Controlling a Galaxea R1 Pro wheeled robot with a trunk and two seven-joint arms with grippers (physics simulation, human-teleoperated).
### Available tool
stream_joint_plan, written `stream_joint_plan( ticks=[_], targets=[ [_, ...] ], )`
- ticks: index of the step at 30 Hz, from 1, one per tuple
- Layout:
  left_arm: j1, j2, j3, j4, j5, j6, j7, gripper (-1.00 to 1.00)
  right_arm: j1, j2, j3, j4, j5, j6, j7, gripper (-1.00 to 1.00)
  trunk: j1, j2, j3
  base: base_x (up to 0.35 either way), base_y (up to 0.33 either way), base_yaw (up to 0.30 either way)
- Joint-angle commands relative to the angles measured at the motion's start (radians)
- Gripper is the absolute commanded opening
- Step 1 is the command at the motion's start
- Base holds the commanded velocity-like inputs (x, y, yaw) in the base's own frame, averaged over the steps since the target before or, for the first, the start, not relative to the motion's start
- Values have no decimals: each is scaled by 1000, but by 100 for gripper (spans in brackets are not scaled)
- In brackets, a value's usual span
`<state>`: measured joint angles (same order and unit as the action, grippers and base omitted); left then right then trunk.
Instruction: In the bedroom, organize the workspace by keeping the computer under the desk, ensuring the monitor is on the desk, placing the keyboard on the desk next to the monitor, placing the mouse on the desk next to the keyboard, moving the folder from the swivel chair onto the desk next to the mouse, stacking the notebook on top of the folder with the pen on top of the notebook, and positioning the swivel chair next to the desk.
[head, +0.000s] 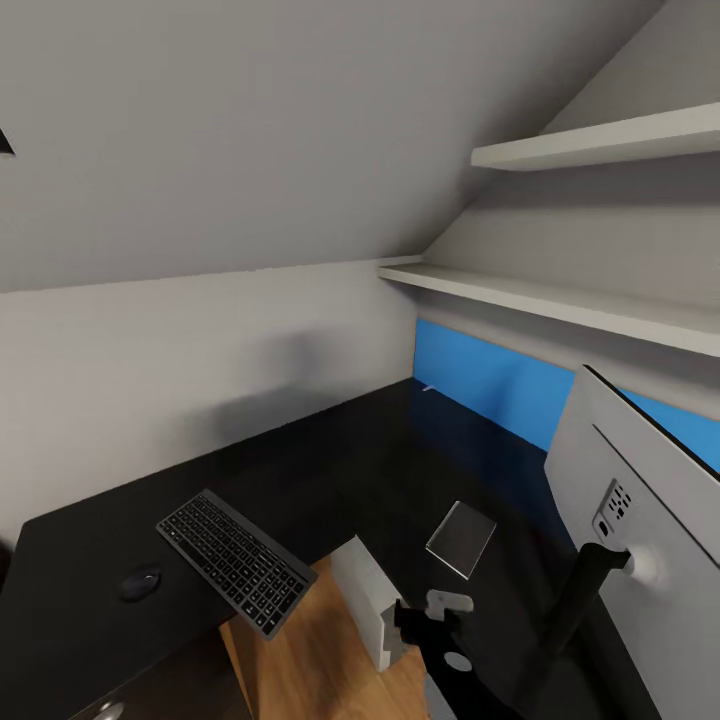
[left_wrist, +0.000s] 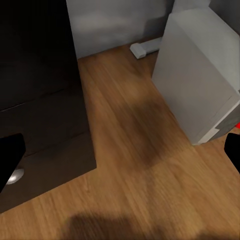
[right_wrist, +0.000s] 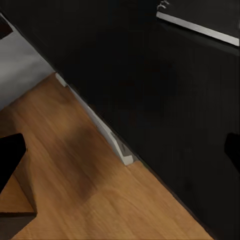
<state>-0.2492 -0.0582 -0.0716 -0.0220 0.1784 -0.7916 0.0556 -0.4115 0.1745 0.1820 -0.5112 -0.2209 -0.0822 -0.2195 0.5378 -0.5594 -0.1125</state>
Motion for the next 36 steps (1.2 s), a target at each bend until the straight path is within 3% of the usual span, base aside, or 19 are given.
stream_joint_plan(
  ticks=[1,12,17,21,23,24,28,36],
  targets=[
    [-1,0,-8,1,4,-3,6,100,-1,0,4,-18,-10,2,-7,100,0,-2,-2,0,0,0],
    [-1,0,-8,0,4,-3,6,100,-51,0,-5,-103,-4,23,-24,100,0,-2,-2,0,0,0],
    [-1,-1,-8,0,4,-3,6,100,-83,-67,-15,-104,-10,23,-32,100,0,-2,-2,0,0,0],
    [-1,-1,-8,0,4,-3,5,100,-101,-102,-33,-102,-11,24,-46,100,0,-2,-2,0,0,0],
    [-1,-2,-8,0,4,-3,5,100,-117,-131,-44,-93,-11,25,-52,100,0,-2,-2,11,0,0],
    [-1,-2,-8,0,4,-3,5,100,-133,-163,-50,-72,-13,22,-54,100,0,-2,-2,113,0,0],
    [-1,-2,-8,1,4,-3,4,100,-140,-180,-52,-52,-13,5,-53,100,0,-2,-2,179,0,0],
    [-1,-2,-8,1,3,-3,4,100,-143,-183,-52,-13,-12,-44,-53,100,0,-2,-2,101,0,0]
  ],
)
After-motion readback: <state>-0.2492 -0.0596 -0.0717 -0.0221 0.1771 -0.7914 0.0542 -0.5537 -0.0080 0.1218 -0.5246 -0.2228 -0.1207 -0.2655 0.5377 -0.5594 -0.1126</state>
